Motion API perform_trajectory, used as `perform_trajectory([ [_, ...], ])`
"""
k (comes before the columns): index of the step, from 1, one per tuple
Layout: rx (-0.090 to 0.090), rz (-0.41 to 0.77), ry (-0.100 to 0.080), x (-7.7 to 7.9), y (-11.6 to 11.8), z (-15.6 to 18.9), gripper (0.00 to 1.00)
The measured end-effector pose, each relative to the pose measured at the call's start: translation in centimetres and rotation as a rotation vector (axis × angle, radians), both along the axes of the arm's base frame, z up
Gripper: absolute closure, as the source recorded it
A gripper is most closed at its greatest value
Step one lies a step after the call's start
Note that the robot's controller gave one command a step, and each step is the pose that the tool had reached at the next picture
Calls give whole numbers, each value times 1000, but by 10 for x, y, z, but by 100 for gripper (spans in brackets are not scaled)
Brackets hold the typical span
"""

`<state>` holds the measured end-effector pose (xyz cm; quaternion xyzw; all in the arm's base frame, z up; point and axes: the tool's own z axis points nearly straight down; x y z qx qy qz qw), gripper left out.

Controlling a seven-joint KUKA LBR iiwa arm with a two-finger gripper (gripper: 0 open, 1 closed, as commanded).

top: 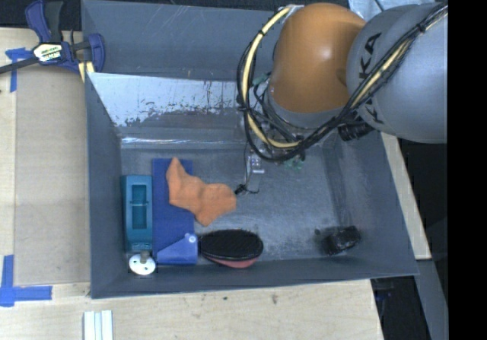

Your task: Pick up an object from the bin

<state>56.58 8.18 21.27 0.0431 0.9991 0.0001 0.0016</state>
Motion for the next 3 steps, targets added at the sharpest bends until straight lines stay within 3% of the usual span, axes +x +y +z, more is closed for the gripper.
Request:
perform_trajectory([
  [1, 0, 0, 0, 0, 0, 0, 0],
  [2, 0, 54, -7, -23, 6, -34, 0],
  [3, 0, 93, -4, -45, 26, -102, 0],
])
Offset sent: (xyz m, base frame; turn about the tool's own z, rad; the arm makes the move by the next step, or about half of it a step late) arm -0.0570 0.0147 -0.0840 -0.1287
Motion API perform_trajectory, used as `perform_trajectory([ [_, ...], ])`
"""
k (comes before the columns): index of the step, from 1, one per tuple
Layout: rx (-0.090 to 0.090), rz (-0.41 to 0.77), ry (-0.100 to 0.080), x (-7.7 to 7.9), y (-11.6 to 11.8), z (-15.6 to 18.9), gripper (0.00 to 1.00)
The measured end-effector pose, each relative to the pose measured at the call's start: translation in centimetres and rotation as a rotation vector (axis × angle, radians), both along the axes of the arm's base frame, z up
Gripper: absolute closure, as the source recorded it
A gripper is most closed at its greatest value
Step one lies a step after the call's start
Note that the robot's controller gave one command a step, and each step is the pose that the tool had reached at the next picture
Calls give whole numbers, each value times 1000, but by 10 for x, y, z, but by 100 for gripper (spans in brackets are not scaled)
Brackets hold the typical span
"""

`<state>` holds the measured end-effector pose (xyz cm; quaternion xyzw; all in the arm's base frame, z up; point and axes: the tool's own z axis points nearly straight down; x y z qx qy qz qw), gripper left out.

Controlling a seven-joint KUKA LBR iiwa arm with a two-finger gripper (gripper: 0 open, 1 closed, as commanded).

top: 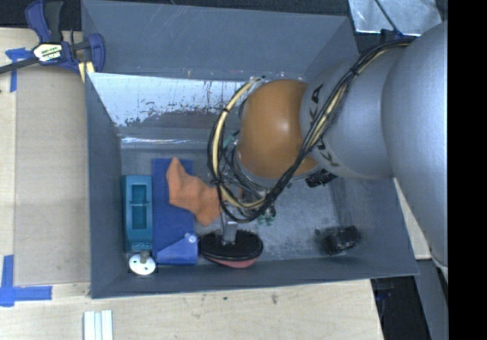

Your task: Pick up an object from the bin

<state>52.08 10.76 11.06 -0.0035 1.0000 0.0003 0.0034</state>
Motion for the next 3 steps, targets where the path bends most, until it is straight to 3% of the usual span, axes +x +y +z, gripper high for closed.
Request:
perform_trajectory([
  [1, 0, -9, 5, 10, -4, -29, 100],
  [2, 0, -9, 5, 10, -4, -28, 0],
  [3, 0, -9, 5, 10, -4, -29, 0],
])
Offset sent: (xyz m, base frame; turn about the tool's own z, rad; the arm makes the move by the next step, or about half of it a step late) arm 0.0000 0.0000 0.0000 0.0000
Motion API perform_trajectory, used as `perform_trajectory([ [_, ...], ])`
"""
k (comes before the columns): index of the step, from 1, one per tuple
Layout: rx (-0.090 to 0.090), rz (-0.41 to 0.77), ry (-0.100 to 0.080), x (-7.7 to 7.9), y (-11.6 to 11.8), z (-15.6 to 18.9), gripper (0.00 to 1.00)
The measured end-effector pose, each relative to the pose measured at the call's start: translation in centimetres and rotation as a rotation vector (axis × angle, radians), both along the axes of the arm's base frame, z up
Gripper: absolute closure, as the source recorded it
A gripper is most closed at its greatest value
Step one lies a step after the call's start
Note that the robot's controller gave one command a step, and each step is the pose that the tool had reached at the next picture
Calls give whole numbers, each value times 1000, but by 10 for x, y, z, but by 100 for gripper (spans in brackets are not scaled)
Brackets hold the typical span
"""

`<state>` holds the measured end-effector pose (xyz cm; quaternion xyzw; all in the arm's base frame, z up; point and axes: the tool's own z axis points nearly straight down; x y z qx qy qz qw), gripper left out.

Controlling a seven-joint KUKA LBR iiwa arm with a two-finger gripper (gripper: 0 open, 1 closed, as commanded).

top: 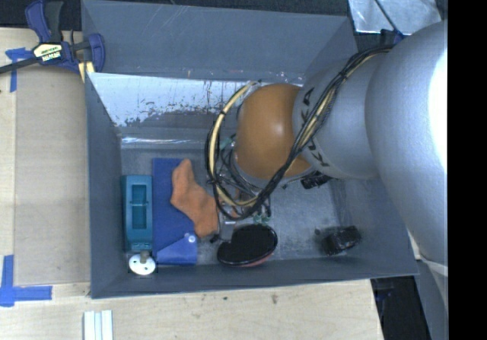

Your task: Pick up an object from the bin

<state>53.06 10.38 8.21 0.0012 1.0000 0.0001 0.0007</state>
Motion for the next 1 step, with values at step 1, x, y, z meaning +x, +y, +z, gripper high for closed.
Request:
perform_trajectory([
  [1, 0, 361, -6, 24, 18, -11, 100],
])
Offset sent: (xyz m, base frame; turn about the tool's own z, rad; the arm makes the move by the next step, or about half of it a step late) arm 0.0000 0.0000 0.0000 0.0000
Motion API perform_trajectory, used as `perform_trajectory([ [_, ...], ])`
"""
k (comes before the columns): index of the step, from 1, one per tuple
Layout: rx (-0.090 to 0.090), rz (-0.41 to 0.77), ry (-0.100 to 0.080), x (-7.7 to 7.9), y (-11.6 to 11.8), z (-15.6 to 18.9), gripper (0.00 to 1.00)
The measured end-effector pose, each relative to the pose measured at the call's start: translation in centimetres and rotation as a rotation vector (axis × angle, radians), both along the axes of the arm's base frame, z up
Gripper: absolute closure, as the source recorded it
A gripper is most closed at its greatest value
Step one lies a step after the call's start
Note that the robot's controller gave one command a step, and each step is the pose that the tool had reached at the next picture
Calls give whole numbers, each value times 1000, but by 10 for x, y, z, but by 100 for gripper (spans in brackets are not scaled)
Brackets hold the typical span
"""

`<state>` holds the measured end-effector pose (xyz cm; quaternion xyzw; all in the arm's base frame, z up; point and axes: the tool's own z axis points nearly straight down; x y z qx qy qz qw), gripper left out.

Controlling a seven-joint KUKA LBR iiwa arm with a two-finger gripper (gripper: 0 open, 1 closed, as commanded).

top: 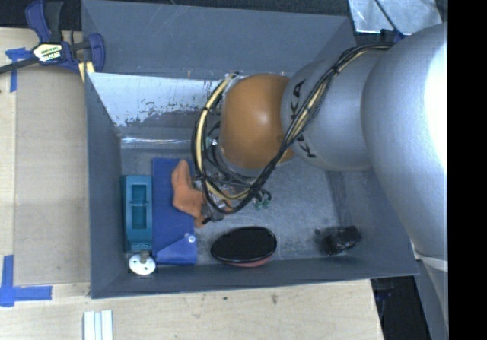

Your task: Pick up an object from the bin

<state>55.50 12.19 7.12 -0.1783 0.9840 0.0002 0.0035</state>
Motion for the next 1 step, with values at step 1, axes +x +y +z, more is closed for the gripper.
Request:
perform_trajectory([
  [1, 0, 0, 0, 0, 0, 0, 100],
])
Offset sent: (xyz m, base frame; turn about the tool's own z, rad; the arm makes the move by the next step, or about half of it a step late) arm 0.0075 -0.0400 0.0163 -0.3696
